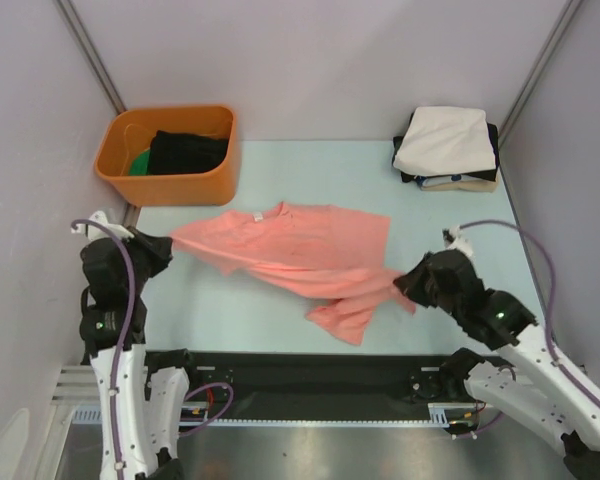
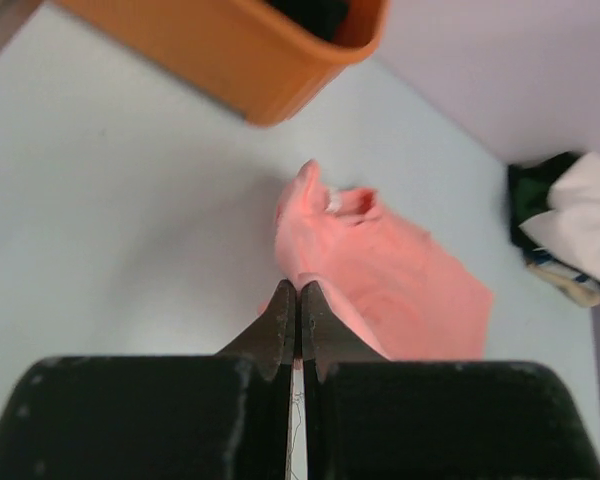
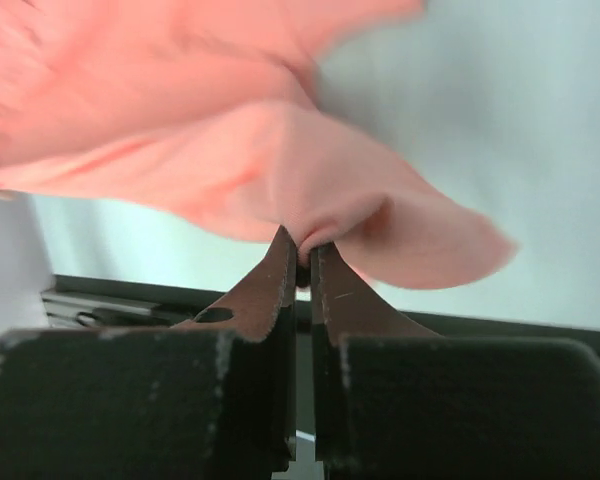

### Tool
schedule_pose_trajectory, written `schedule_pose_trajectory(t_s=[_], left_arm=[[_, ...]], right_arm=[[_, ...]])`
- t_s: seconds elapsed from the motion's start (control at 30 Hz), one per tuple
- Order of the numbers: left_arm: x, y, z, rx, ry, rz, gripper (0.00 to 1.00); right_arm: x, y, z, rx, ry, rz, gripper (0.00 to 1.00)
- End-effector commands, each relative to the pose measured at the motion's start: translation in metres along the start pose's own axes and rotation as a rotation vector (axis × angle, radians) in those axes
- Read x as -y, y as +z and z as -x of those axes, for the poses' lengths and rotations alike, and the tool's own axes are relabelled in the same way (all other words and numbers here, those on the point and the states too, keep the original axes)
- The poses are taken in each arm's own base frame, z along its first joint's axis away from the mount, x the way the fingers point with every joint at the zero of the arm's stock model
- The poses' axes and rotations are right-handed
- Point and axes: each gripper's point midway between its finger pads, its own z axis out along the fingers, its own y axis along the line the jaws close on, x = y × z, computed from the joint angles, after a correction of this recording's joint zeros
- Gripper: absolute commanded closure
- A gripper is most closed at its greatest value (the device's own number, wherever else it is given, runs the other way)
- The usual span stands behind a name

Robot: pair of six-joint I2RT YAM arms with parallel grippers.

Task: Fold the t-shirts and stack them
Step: Flatten the tshirt out

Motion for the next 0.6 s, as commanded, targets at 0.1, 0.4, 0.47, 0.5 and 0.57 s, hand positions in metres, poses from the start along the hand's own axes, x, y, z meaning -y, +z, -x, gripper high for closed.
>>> schedule_pose_trajectory(t_s=[0.1,0.4,0.47,0.5,0.57], left_arm=[[0.091,-0.08,0.105,0.286,0.07,-0.258,1.0],[0.169,-0.223,0.193,0.637,0.168,-0.453,1.0],[0.181,-0.254,0.203,0.692,0.186,-0.506,1.0],[0.184,-0.262,0.207,0.714,0.187,-0.518,1.0],[0.19,-0.284,0.215,0.77,0.194,-0.545,1.0]], right_arm=[[-0.068,-0.101,0.124,0.377,-0.263,0.13,1.0],[-0.094,-0.264,0.206,0.798,-0.393,0.346,1.0],[-0.091,-0.294,0.211,0.87,-0.429,0.384,1.0],[-0.094,-0.311,0.209,0.908,-0.45,0.443,1.0],[-0.091,-0.331,0.211,0.979,-0.484,0.465,1.0]])
